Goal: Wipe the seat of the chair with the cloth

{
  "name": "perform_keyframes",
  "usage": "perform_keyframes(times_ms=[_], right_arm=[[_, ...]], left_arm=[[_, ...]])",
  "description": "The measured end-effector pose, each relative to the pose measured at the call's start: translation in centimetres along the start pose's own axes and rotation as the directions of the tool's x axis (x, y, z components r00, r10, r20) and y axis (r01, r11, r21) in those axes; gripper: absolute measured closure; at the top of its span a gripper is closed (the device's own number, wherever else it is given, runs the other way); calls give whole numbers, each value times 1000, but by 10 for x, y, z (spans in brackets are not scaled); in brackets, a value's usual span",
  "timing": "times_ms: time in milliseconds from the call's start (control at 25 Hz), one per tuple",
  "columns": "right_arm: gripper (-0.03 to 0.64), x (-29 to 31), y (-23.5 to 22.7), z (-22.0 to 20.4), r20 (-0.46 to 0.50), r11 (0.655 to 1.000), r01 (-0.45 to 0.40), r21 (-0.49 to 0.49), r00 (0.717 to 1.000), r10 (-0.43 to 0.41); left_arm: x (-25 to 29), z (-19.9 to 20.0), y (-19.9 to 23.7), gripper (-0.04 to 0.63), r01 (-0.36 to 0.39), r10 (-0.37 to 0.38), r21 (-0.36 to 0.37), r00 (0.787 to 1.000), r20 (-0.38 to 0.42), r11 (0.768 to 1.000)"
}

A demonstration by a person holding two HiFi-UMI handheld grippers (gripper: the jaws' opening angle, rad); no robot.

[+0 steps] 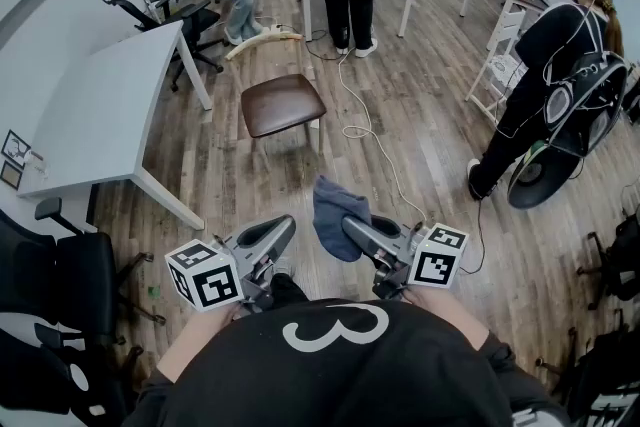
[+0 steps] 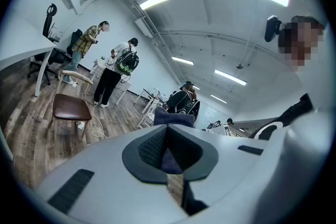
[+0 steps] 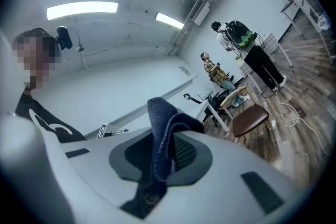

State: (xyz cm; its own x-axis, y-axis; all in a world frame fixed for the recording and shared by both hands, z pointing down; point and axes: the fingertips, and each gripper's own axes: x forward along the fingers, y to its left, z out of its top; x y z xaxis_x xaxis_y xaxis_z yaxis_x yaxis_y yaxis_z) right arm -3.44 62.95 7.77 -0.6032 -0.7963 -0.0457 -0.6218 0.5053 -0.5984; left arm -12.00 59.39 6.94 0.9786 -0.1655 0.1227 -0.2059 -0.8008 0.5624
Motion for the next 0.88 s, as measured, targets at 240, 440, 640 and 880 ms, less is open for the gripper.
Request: perform_keyframes(times_ms=[240,440,640,880], right_arm=[[565,2,-5,0,2,1000,6,10,1000,-6],[565,8,-10,-3,1,1000,5,21,1000,-5],[563,16,-21,0,15,998,10,61,1000,-11],[563,33,-46,1,16,993,26,117,999,-28]], left_arm=[[2,1,6,583,-2,2,-13,1000,2,1000],[2,-1,15,583,-4,4,-35,1000,-2,999],[7,3,28,583,2,-3,-61,1000,-12,998],[19,11,58,583,10,-14,-99,999,-37,995]])
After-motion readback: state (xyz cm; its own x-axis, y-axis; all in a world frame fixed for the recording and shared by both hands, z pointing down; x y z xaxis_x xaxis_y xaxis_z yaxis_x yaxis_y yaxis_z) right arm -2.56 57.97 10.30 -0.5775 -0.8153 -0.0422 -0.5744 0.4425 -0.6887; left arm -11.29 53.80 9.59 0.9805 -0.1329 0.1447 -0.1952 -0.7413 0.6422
